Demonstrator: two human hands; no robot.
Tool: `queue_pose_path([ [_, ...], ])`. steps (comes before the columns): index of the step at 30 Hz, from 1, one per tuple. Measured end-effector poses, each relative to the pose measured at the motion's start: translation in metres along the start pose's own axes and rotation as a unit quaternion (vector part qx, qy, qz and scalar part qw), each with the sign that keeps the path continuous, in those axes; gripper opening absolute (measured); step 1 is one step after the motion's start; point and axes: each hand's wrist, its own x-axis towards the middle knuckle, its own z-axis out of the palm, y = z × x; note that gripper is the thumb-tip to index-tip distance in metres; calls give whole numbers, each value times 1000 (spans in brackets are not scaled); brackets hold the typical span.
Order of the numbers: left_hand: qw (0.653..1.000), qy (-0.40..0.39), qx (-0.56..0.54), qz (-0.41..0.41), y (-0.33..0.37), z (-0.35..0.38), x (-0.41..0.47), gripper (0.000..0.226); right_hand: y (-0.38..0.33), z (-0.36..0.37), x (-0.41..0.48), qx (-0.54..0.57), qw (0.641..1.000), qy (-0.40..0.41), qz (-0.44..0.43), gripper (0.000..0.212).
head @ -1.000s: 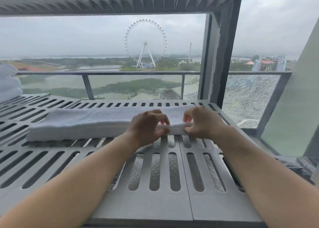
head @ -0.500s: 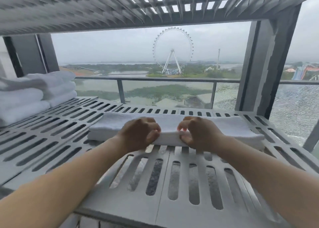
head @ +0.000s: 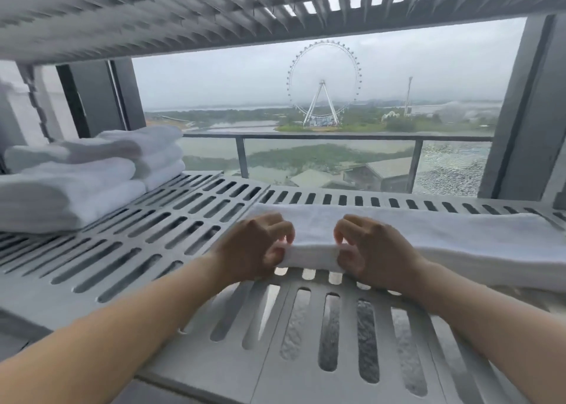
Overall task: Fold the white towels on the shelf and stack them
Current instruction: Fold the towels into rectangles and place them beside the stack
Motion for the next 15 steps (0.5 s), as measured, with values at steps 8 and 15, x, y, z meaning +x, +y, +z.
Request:
queue_pose_path([
  [8, 999, 32, -2, 27, -10, 6, -8, 12, -7, 8, 2, -81, 994, 5, -77, 16],
  [15, 999, -5, -35, 32, -11, 5, -11, 15, -18, -10, 6, -21, 995, -71, -73, 16],
])
